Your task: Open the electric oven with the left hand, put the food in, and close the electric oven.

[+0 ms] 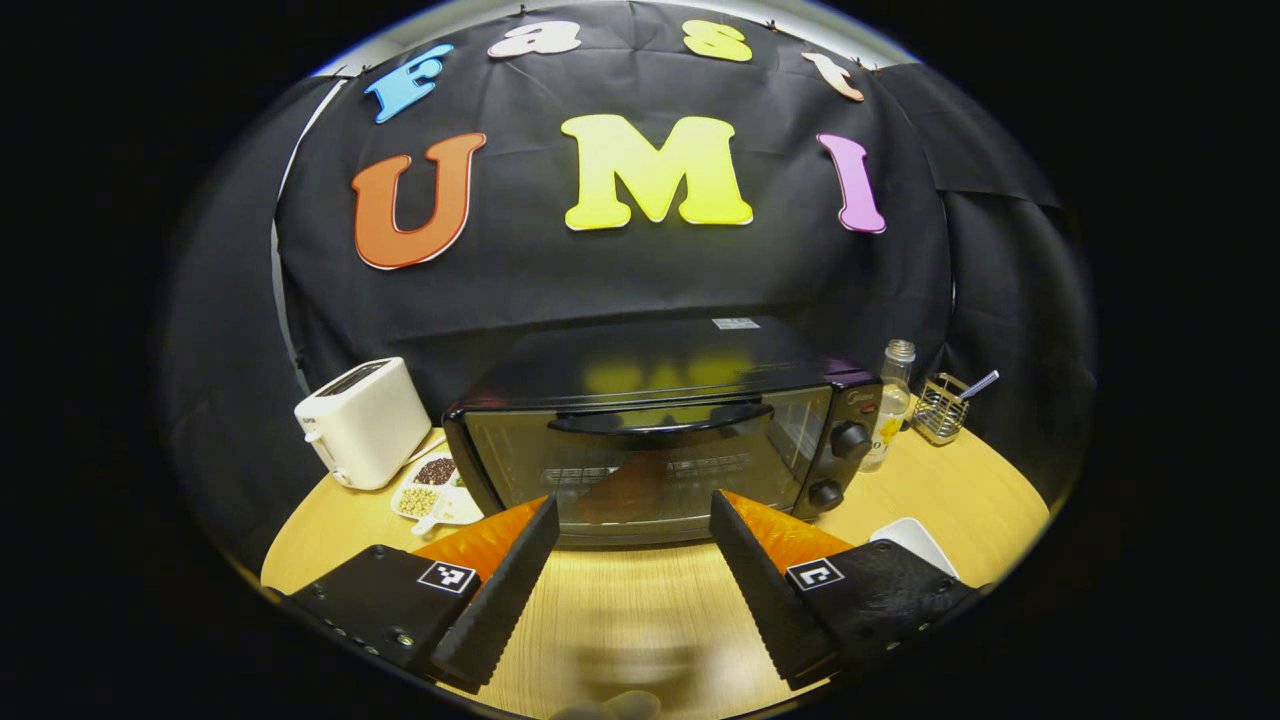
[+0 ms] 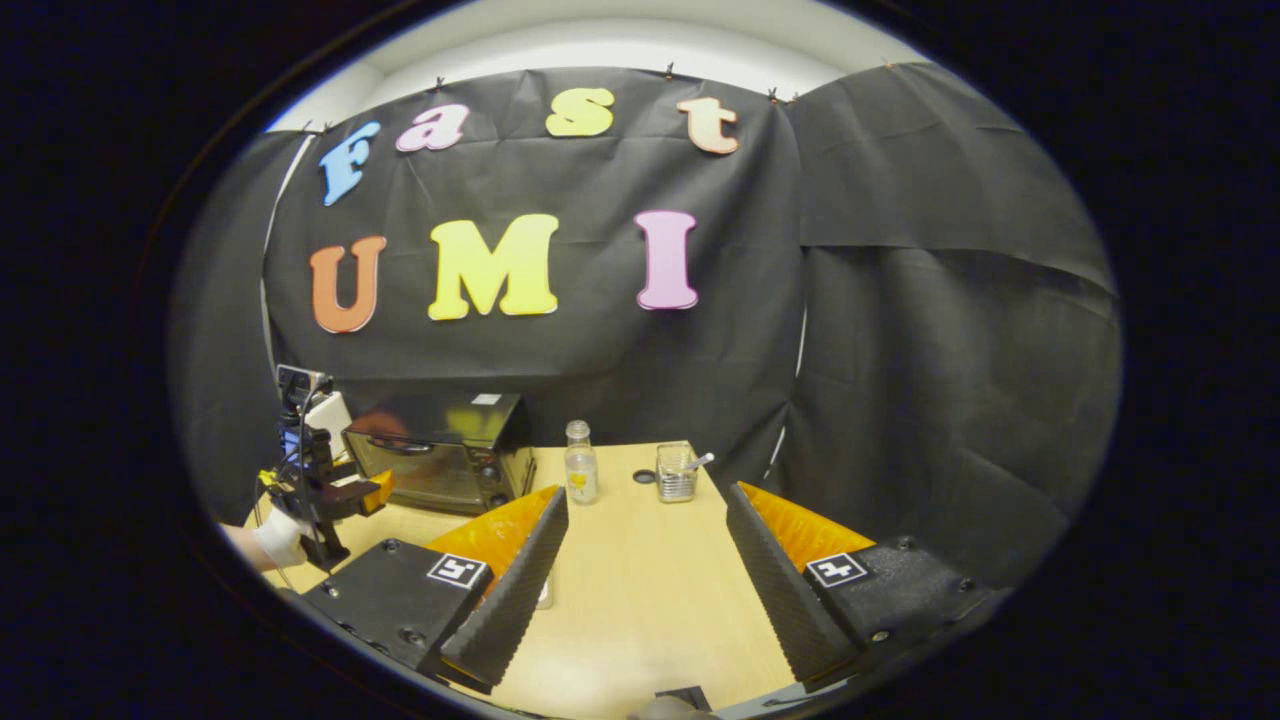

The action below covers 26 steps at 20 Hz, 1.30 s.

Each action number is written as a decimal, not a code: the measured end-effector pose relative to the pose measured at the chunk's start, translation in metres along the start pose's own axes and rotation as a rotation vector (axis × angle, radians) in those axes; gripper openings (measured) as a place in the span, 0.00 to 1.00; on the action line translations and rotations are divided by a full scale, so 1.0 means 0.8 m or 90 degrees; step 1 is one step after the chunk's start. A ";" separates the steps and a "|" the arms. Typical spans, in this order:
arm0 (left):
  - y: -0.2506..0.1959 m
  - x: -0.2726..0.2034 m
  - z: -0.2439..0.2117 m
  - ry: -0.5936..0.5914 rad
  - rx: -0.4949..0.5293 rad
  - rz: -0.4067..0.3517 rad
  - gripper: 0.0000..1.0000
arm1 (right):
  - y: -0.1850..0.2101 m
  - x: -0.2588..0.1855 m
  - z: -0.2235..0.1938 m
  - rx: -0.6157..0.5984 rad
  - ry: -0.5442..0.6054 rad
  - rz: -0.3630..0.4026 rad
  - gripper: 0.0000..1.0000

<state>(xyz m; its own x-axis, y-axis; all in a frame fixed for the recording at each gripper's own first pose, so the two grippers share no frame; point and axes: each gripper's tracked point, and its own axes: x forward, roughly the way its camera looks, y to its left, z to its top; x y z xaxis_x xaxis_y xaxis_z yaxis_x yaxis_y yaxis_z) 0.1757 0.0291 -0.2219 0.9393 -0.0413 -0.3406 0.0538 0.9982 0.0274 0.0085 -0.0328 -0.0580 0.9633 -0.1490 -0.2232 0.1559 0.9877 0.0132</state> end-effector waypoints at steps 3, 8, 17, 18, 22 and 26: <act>0.001 -0.051 0.022 -0.028 -0.014 0.008 0.97 | 0.019 -0.008 0.002 -0.004 -0.008 0.040 1.00; 0.003 -0.172 0.070 -0.098 -0.006 0.038 0.96 | 0.035 -0.033 0.008 -0.011 -0.033 0.102 1.00; -0.009 -0.412 0.077 -0.155 -0.008 0.119 0.96 | 0.004 -0.117 0.021 -0.006 -0.106 0.173 0.97; -0.007 -0.431 0.071 -0.151 -0.004 0.133 0.96 | 0.007 -0.126 0.018 -0.004 -0.114 0.185 1.00; -0.008 -0.502 0.065 -0.158 -0.030 0.158 0.96 | 0.030 -0.155 0.017 0.009 -0.123 0.233 1.00; 0.011 -0.538 0.085 -0.186 -0.038 0.173 0.96 | 0.041 -0.173 0.018 -0.012 -0.131 0.225 1.00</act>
<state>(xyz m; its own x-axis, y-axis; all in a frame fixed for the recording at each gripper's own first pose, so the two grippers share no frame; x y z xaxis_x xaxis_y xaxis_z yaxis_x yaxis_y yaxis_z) -0.2054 0.0526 -0.0114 0.9739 0.2219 -0.0474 -0.2211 0.9750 0.0217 -0.1170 0.0199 -0.0129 0.9807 0.1954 -0.0084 -0.1950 0.9801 0.0358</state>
